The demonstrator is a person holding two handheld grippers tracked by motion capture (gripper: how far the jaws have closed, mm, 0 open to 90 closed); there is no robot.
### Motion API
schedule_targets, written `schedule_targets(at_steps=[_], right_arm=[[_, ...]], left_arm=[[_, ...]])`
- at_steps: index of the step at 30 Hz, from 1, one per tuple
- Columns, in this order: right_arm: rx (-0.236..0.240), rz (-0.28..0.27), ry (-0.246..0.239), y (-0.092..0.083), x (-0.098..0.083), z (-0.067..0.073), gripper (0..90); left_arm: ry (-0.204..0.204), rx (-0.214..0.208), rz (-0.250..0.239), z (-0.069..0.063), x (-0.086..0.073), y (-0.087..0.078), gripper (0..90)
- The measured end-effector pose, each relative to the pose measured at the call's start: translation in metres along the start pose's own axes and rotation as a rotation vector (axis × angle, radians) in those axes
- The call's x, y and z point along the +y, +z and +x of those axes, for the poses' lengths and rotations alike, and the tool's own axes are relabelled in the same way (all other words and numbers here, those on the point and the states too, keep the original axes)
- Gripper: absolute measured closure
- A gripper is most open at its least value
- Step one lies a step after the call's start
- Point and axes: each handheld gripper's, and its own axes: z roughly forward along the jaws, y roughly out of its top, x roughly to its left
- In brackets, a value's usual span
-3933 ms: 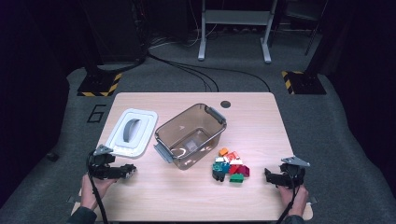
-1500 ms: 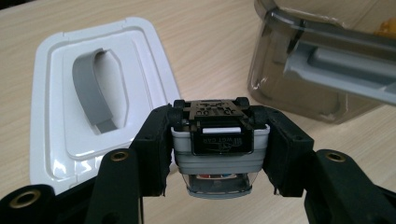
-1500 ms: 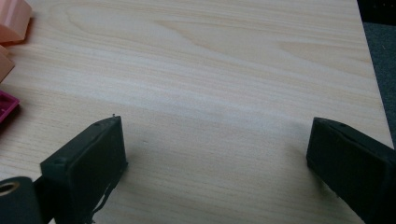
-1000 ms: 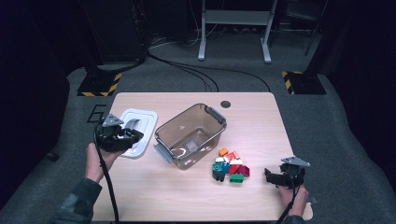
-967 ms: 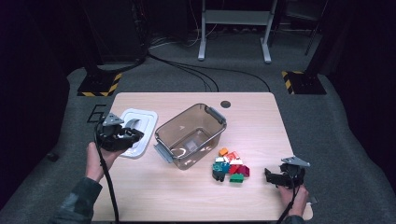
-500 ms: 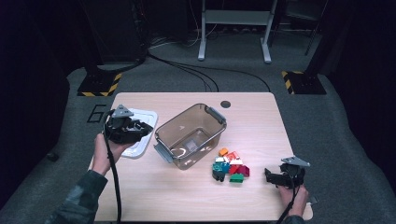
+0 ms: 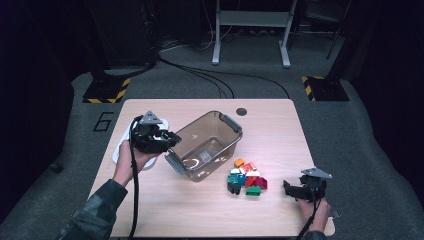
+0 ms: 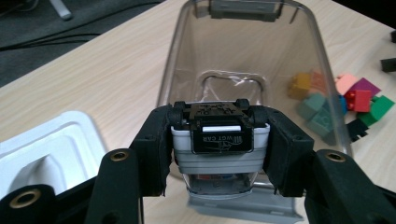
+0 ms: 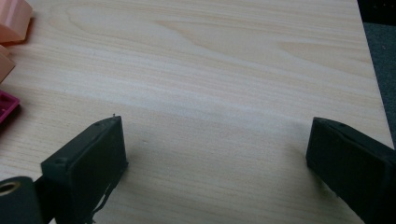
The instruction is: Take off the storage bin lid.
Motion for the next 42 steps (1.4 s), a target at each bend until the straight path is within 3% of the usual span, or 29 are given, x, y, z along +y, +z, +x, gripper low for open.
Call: schedule_targets(at_steps=[18,27,42], right_arm=[[0.0,0.0,0.0,0.0,0.0,0.0,4.1],[0.0,0.0,0.0,0.0,0.0,0.0,4.1],[0.0,0.0,0.0,0.0,0.0,0.0,4.1]], left_arm=[[-0.014,-0.126,0.042,-0.029,-0.001,0.023,48.0],[-0.023,-0.158,0.087,-0.04,-0.005,0.035,48.0],[-0.024,-0.181,0.15,-0.046,-0.01,0.049,47.8]])
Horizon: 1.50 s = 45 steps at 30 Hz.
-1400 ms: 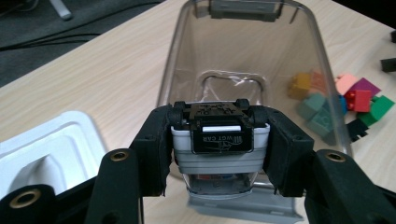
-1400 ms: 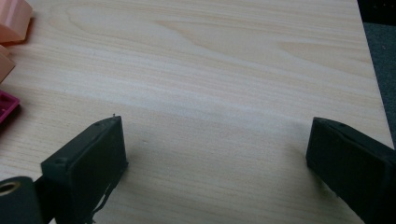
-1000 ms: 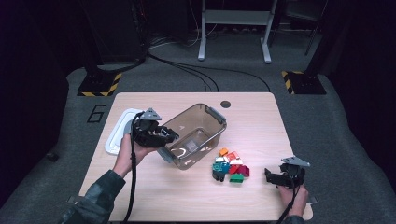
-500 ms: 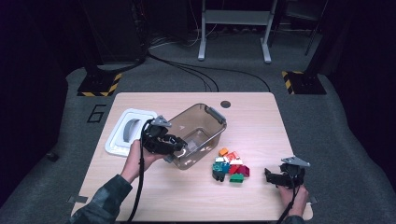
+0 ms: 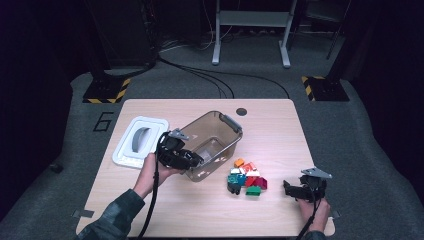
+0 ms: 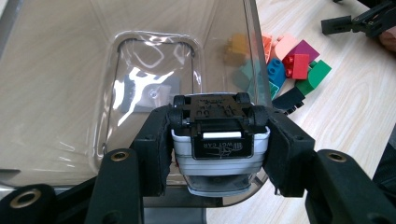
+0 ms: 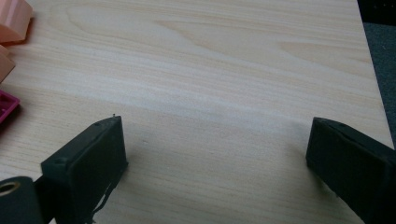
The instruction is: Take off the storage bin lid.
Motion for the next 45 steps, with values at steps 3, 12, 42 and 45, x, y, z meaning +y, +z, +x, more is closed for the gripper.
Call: schedule_targets(at_steps=[3,12,42,45], right_arm=[[0.0,0.0,0.0,0.0,0.0,0.0,4.1],[-0.001,0.0,0.001,0.0,0.0,0.0,4.2],[-0.002,-0.002,0.002,0.0,0.0,0.0,4.6],[-0.002,-0.002,0.002,0.0,0.0,0.0,4.6]], left_arm=[[-0.001,-0.002,0.006,0.001,0.0,0.001,47.8],[-0.012,-0.019,0.023,0.004,0.001,0.005,47.7],[-0.015,0.064,-0.066,0.008,-0.025,-0.036,15.1],[-0.019,0.092,-0.088,0.012,-0.037,-0.042,14.2]])
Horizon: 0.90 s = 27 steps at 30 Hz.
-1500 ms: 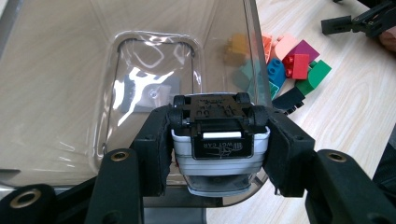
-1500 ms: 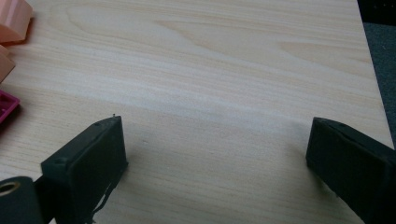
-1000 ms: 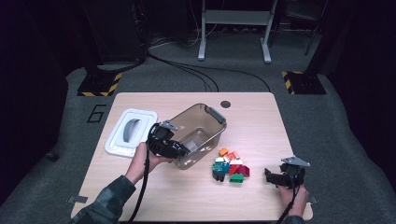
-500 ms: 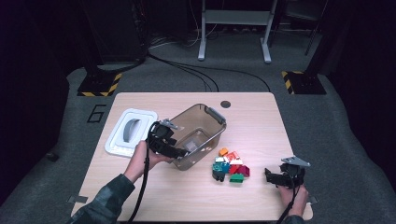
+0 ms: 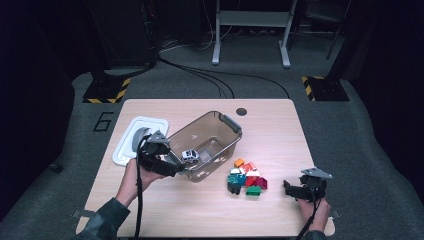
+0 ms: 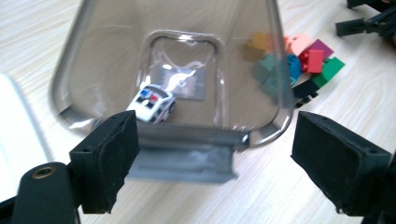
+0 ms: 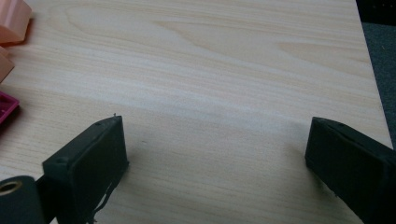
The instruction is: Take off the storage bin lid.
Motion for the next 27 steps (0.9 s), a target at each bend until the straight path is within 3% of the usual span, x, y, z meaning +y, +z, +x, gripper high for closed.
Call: schedule_targets(at_steps=[12,13,15,21,25,27], right_arm=[[0.0,0.0,0.0,0.0,0.0,0.0,4.6],[0.0,0.0,0.0,0.0,0.0,0.0,4.6],[0.0,0.001,-0.002,0.0,0.0,0.0,4.6],[-0.002,0.004,0.004,0.0,0.0,0.001,4.3],[-0.004,0.011,0.002,0.0,0.0,0.001,3.0],[-0.004,0.013,0.003,0.0,0.001,0.001,2.2]], left_arm=[[-0.074,0.111,-0.038,0.021,-0.055,-0.009,10.6],[-0.094,0.13,-0.044,0.024,-0.067,-0.006,10.5],[-0.075,0.191,-0.029,0.026,-0.079,0.0,10.5],[-0.106,0.264,-0.008,0.037,-0.118,0.023,9.9],[-0.119,0.282,-0.001,0.044,-0.138,0.034,9.0],[-0.142,0.261,-0.015,0.047,-0.146,0.038,8.4]])
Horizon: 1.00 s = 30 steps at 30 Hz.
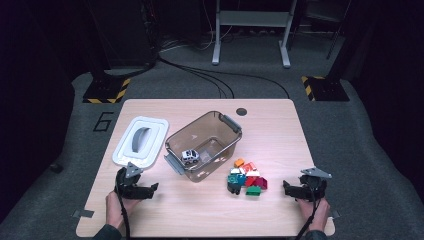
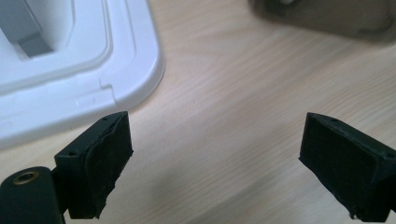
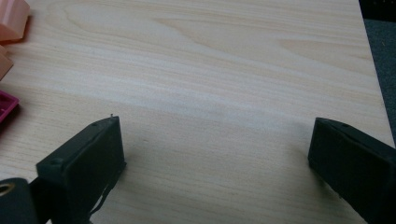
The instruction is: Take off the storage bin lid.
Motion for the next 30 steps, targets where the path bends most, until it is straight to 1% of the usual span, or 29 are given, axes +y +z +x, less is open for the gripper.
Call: schedule_targets(at_steps=[1,2,3,4,5,6,7,8,10,13,14,16,18,22,23,24,25,27,28,29,30], right_arm=[[0.0,0.008,0.002,0.0,0.001,0.0,1.6],[0.004,0.01,-0.007,0.001,0.001,0.0,1.2],[0.004,0.016,-0.008,0.001,0.002,0.0,0.9],[0.005,0.017,-0.002,0.001,0.002,0.0,0.5],[0.006,0.024,0.0,0.001,0.002,0.0,0.4],[0.006,0.025,0.011,0.001,0.003,0.001,0.4],[0.005,0.03,0.006,0.001,0.003,0.0,0.1],[0.005,0.03,0.01,0.001,0.003,0.001,0.0],[0.006,0.038,0.002,0.001,0.004,0.001,0.0],[0.019,0.043,0.001,0.0,0.005,0.003,0.9],[0.022,0.043,0.013,0.0,0.006,0.005,1.7],[0.033,0.05,0.01,-0.001,0.007,0.006,2.3],[0.04,0.047,-0.002,-0.002,0.008,0.008,2.9],[0.05,0.04,0.009,-0.006,0.012,0.011,3.3],[0.063,0.033,0.004,-0.01,0.016,0.013,3.4],[0.069,0.03,0.003,-0.013,0.018,0.015,3.5],[0.074,0.028,-0.006,-0.015,0.021,0.017,3.6],[0.078,0.023,-0.026,-0.02,0.026,0.022,4.1],[0.087,0.022,-0.034,-0.022,0.029,0.025,4.6],[0.087,0.022,-0.034,-0.022,0.029,0.025,4.6],[0.092,0.013,-0.051,-0.025,0.034,0.031,4.7]], left_arm=[[0.007,0.012,-0.001,0.001,-0.002,0.002,8.4],[-0.002,0.006,-0.009,0.002,-0.005,0.004,8.4],[-0.012,-0.009,-0.018,0.003,-0.007,0.007,8.3],[-0.017,-0.011,-0.009,0.004,-0.008,0.008,8.3],[-0.016,-0.004,-0.013,0.004,-0.009,0.011,8.1],[-0.014,-0.009,-0.013,0.004,-0.011,0.013,8.1],[-0.01,-0.003,-0.023,0.004,-0.012,0.014,7.5],[-0.006,-0.005,-0.03,0.004,-0.013,0.014,7.2],[0.004,-0.011,-0.025,0.005,-0.013,0.014,7.2],[0.006,-0.016,-0.025,0.005,-0.013,0.015,6.8],[0.007,-0.016,-0.026,0.005,-0.013,0.015,6.8],[0.007,-0.018,-0.026,0.006,-0.013,0.015,6.7],[0.008,-0.018,-0.025,0.006,-0.013,0.015,6.7],[0.013,-0.019,-0.023,0.006,-0.013,0.015,6.8],[0.018,-0.017,-0.029,0.006,-0.013,0.015,6.8],[0.019,-0.021,-0.025,0.006,-0.013,0.015,6.8],[0.011,-0.016,-0.036,0.006,-0.013,0.016,6.7],[0.008,-0.014,-0.033,0.005,-0.013,0.015,6.8],[0.014,-0.014,-0.033,0.005,-0.013,0.015,6.9],[0.014,-0.014,-0.033,0.005,-0.013,0.015,7.0],[0.012,-0.015,-0.034,0.005,-0.013,0.015,7.0]])
